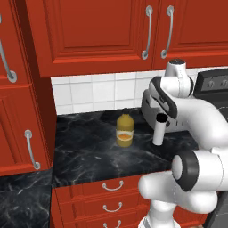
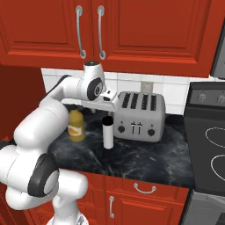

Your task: Move the drinks to the dining counter.

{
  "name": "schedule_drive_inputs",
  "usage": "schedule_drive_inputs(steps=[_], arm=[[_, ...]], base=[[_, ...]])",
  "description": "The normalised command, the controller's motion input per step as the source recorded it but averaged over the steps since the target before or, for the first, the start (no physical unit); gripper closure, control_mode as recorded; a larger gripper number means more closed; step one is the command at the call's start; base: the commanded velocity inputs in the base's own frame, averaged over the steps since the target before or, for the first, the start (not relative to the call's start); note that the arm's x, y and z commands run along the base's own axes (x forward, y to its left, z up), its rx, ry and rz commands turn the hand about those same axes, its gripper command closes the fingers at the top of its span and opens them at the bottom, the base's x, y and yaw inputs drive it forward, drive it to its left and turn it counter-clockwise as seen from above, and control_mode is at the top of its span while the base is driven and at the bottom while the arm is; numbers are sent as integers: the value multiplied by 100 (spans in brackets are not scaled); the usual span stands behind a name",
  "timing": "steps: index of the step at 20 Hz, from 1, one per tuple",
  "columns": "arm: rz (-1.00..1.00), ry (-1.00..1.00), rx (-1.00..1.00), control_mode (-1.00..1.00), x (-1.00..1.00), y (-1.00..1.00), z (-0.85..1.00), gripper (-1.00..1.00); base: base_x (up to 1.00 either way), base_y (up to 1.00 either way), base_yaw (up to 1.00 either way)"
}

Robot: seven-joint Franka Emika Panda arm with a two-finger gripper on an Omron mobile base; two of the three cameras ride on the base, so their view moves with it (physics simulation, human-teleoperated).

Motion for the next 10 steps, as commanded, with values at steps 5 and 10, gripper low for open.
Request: schedule_drive_inputs(steps=[5, 10], arm=[[0, 1, 7, -100, 24, 0, -16, -100], [0, 0, 0, -100, 21, 0, -16, -100]], base=[[0, 0, 0], [0, 0, 0]])
